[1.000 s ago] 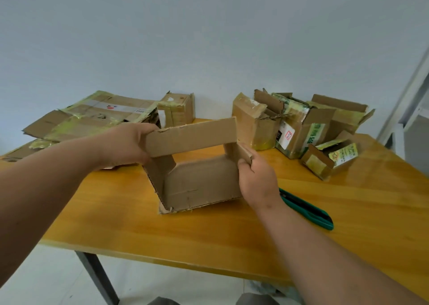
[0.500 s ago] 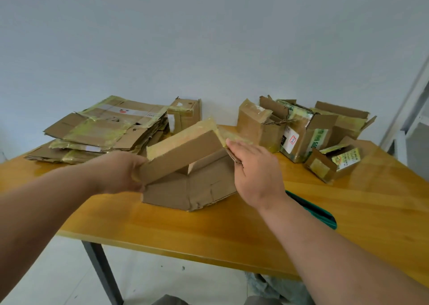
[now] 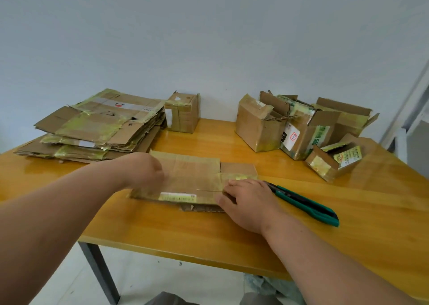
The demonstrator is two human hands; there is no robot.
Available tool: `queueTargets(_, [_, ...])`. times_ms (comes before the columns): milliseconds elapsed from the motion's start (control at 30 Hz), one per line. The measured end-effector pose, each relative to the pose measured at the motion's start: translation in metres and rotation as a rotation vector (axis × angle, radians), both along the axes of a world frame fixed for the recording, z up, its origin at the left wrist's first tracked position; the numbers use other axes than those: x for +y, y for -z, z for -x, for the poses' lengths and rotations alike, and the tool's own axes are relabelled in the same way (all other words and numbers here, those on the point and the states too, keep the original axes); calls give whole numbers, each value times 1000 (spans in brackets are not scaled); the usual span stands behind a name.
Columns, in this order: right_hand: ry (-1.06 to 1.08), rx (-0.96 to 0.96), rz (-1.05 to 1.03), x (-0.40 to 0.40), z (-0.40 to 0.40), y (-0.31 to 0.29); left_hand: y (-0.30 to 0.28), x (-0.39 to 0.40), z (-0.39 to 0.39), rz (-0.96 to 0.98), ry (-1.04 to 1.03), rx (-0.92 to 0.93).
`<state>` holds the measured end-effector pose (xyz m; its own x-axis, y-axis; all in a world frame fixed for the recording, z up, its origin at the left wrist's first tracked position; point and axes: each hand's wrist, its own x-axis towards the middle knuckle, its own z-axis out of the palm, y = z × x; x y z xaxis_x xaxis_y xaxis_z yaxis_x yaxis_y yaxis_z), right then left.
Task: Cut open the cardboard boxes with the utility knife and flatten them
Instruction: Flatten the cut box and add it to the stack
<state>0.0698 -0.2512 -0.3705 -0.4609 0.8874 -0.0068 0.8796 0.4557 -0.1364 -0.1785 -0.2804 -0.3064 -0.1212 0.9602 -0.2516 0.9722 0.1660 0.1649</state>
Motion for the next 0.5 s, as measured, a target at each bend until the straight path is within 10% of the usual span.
queueTargets(500, [-16,3,83,23,3,9,60,28,-35,132,205,193])
